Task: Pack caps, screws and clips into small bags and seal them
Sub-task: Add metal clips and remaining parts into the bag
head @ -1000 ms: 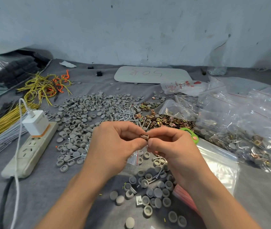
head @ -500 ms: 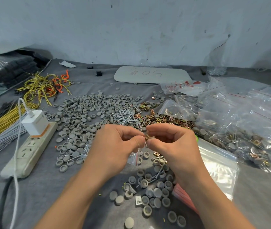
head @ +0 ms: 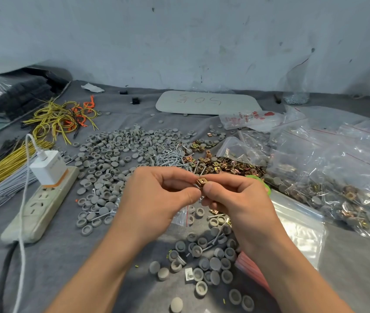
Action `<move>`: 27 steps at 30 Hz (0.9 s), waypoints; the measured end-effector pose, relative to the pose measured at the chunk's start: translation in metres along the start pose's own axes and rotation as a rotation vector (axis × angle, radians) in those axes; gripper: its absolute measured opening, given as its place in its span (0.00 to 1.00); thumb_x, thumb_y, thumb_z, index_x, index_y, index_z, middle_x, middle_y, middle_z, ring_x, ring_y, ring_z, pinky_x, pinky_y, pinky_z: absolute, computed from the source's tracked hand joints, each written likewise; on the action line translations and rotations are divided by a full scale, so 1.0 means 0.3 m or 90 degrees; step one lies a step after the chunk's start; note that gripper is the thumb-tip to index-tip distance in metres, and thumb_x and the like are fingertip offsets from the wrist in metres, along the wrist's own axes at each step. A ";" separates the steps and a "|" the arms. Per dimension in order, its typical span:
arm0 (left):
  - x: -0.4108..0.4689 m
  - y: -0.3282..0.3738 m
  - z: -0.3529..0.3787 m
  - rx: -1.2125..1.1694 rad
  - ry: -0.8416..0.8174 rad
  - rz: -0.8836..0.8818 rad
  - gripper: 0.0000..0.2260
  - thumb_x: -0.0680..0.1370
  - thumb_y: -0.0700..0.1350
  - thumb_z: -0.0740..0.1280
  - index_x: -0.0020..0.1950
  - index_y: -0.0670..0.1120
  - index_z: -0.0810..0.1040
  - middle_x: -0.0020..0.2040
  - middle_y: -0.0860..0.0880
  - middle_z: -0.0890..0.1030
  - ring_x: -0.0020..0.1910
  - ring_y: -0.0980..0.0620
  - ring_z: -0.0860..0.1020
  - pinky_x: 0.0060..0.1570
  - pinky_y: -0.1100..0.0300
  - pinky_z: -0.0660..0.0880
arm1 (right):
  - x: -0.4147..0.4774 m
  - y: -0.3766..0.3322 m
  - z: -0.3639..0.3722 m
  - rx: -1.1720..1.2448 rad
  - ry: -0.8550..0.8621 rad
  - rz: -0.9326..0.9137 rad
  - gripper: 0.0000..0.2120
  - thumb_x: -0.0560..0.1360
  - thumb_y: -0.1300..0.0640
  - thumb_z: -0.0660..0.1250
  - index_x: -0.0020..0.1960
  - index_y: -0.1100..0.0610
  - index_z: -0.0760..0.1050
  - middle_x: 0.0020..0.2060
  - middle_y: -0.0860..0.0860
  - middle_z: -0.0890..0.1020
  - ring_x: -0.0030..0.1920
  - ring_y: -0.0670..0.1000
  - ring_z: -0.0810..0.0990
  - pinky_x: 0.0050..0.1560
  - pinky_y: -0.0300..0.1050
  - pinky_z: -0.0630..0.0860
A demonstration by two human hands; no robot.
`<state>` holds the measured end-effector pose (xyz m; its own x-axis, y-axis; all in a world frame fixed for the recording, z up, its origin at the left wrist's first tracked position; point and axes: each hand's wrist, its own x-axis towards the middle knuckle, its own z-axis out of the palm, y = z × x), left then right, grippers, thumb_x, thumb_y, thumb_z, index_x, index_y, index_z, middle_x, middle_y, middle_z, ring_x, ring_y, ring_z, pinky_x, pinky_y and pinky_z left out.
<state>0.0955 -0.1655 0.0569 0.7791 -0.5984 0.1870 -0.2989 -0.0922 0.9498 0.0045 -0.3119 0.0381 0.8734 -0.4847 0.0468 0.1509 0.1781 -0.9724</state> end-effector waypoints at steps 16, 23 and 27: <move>-0.005 0.028 0.022 -0.094 -0.008 -0.104 0.01 0.71 0.43 0.77 0.41 0.48 0.88 0.37 0.46 0.87 0.34 0.56 0.80 0.36 0.66 0.77 | -0.008 -0.011 -0.004 0.048 -0.059 0.069 0.15 0.57 0.50 0.80 0.40 0.58 0.87 0.35 0.57 0.84 0.33 0.50 0.78 0.35 0.40 0.76; 0.000 0.037 0.028 -0.153 -0.030 -0.221 0.03 0.66 0.41 0.72 0.33 0.44 0.85 0.35 0.44 0.84 0.30 0.55 0.75 0.32 0.64 0.71 | -0.013 -0.021 0.000 0.038 -0.072 0.117 0.10 0.59 0.53 0.78 0.37 0.59 0.86 0.32 0.56 0.82 0.29 0.50 0.78 0.33 0.40 0.72; -0.002 0.038 0.027 -0.181 -0.047 -0.247 0.07 0.69 0.38 0.71 0.31 0.45 0.83 0.32 0.47 0.82 0.26 0.57 0.73 0.27 0.69 0.70 | -0.011 -0.023 -0.008 0.058 -0.088 0.140 0.08 0.60 0.55 0.78 0.36 0.58 0.86 0.32 0.55 0.81 0.29 0.50 0.77 0.34 0.41 0.73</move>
<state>0.0872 -0.1728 0.0656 0.7585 -0.6195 -0.2024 0.1763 -0.1039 0.9788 -0.0004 -0.3135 0.0442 0.9440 -0.3050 -0.1261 -0.0140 0.3448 -0.9386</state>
